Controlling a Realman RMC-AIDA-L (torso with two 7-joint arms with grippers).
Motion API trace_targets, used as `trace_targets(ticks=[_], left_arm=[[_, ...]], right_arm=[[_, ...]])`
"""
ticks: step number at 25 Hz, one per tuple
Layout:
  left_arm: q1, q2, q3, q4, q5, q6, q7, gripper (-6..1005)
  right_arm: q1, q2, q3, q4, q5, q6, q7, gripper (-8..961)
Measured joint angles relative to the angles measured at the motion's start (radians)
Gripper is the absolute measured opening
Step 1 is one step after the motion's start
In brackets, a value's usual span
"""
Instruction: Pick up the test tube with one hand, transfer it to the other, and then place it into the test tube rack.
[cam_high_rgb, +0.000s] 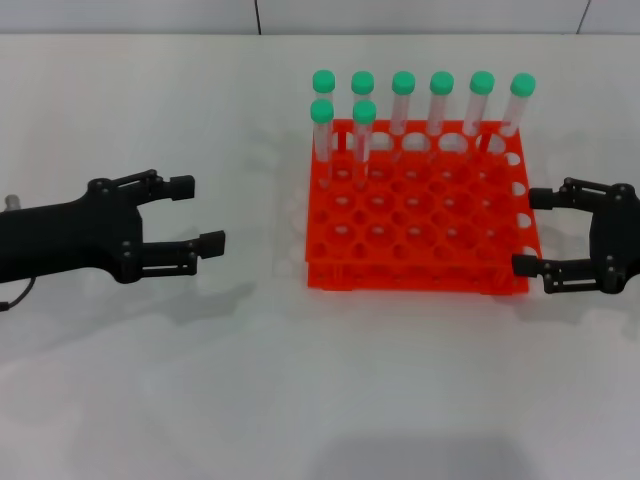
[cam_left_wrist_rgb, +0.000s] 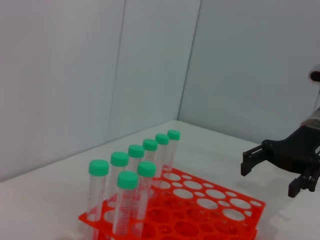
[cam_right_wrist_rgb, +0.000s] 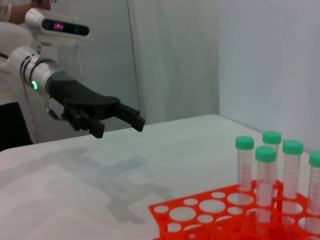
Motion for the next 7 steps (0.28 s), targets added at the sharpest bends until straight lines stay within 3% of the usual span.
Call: trace_targets(ticks=[7], left_arm=[[-0.024, 0.006, 0.000, 0.000, 0.042, 0.006, -0.037, 883]], right_arm=[[0.003, -0.001, 0.001, 0.001, -0.020, -0.002, -0.001, 885]])
